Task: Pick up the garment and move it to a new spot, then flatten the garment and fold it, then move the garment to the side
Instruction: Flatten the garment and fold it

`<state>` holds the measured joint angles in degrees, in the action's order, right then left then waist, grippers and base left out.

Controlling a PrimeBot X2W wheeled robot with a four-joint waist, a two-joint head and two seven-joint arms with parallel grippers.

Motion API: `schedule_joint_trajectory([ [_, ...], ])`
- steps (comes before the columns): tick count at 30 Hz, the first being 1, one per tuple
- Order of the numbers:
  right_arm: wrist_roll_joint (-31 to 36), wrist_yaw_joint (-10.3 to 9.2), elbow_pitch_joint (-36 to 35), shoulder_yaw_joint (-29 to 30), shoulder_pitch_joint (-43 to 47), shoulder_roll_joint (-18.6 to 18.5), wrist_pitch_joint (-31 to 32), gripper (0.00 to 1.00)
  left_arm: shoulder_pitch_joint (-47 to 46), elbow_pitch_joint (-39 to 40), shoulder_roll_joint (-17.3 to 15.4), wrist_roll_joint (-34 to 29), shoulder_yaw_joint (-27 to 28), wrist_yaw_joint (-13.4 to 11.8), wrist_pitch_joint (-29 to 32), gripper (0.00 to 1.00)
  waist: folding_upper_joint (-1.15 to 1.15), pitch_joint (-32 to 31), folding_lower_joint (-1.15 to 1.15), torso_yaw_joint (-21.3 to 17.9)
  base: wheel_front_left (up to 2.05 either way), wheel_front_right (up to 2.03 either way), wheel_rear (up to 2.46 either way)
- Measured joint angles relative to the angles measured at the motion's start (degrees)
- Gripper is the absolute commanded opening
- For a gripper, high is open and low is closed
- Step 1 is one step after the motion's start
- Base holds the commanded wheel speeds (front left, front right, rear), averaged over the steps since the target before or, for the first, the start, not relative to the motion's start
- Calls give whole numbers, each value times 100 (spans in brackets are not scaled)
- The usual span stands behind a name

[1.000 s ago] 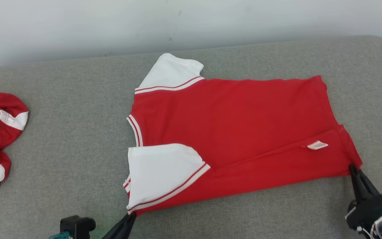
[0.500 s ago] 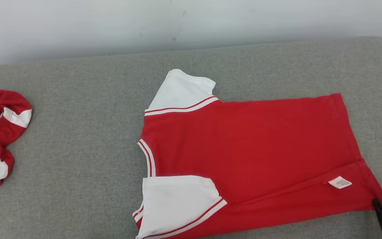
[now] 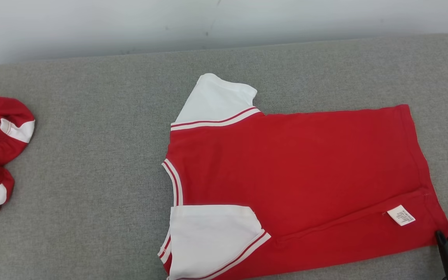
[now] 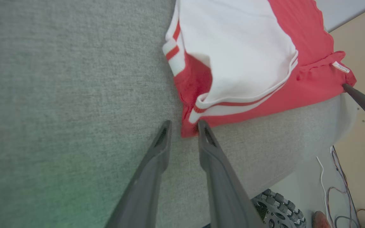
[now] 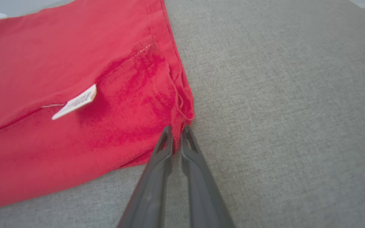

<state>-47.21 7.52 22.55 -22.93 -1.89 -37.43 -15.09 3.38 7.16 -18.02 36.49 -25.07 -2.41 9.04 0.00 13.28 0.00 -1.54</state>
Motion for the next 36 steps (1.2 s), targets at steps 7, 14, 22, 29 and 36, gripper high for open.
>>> schedule_joint_trajectory([
  [7, 223, 0, -570, 668, 128, 14, -1, 100, 52, 126, -20, 18, 169, -197, -126, 100, 0, -69, 0, -33, 0, 0, 0],
  [14, 861, 0, -1188, 1123, 85, 197, -2, 100, -228, 690, -270, -4, 650, -396, -191, 100, 0, -105, 0, -143, 0, 0, 0],
  [22, 1266, 0, -1200, 836, -714, 519, -1, 100, -1975, 497, -335, 103, 850, -266, 365, 100, 0, 143, 1, -215, 0, 0, 0],
  [29, 1530, 0, -977, 657, -1549, 664, -2, 100, -4207, -787, -276, 341, 598, 208, 1370, 100, 0, 591, 1, -273, 0, 0, 0],
  [36, 1560, 0, -902, 368, -2219, 735, -1, 100, -6392, -2484, -179, 383, 212, 689, 2375, 100, 1, 1195, 2, -405, 0, 0, 0],
])
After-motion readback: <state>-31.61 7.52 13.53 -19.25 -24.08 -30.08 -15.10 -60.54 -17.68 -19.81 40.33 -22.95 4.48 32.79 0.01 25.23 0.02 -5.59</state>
